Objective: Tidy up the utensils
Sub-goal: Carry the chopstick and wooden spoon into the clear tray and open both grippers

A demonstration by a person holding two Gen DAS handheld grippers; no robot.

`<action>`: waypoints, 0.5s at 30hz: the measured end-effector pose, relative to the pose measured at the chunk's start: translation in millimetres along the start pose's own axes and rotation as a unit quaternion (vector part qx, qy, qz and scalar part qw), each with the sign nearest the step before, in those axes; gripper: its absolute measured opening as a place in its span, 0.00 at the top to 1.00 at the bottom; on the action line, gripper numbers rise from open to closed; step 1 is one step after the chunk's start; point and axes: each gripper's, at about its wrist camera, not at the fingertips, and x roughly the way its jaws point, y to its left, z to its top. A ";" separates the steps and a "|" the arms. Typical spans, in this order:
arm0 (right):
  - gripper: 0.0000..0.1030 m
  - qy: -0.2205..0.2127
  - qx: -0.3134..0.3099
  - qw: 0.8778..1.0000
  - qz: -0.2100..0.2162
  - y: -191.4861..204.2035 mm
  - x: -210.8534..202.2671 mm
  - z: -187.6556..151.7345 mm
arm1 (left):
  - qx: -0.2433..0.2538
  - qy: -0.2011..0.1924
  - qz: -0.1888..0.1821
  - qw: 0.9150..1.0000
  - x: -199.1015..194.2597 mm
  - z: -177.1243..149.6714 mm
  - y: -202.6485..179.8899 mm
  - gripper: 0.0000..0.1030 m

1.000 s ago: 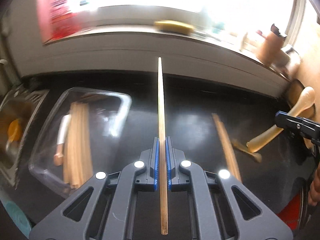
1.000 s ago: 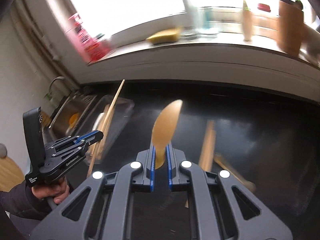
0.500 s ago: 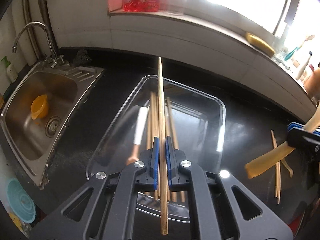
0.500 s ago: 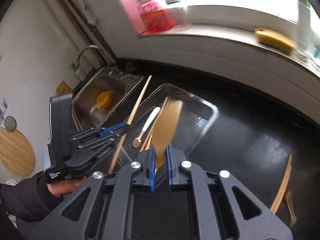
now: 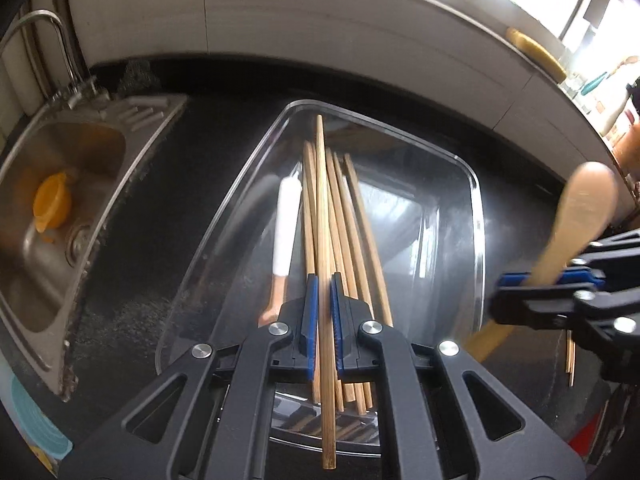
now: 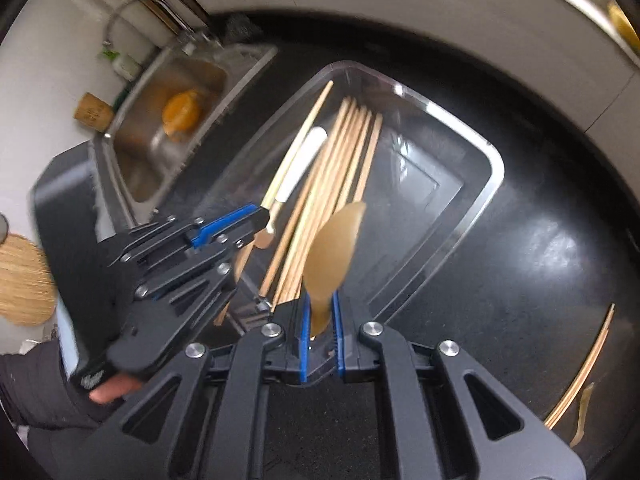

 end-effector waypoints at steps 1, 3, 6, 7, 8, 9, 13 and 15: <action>0.90 0.011 0.001 1.000 -0.001 -0.2 7.5 4.6 | 0.000 0.002 -0.001 1.000 3.0 0.0 0.7 0.94; 0.90 0.021 0.001 1.000 -0.010 0.3 18.8 13.5 | -0.004 0.003 -0.002 1.000 9.9 1.0 4.8 0.94; 0.90 0.044 0.014 0.999 -0.016 -4.6 34.3 26.1 | -0.013 0.009 0.001 1.000 21.7 5.0 11.7 0.94; 0.90 0.049 0.017 0.999 -0.015 -7.0 37.2 31.5 | -0.018 0.011 -0.001 1.000 24.3 6.2 13.4 0.94; 0.90 0.051 0.014 0.998 -0.019 -6.7 38.5 37.1 | -0.023 0.014 -0.001 1.000 27.1 8.0 15.6 0.94; 0.89 0.047 0.015 0.998 -0.031 -7.1 36.7 40.8 | -0.029 0.016 -0.003 0.999 29.0 10.8 18.5 0.94; 0.08 -0.025 0.055 0.997 -0.037 -26.0 -1.1 50.3 | -0.041 0.020 0.007 0.999 23.2 18.9 27.6 0.28; 0.08 -0.053 0.067 0.996 -0.030 -35.6 -19.9 51.4 | -0.050 0.000 -0.014 0.999 8.1 19.8 31.4 0.15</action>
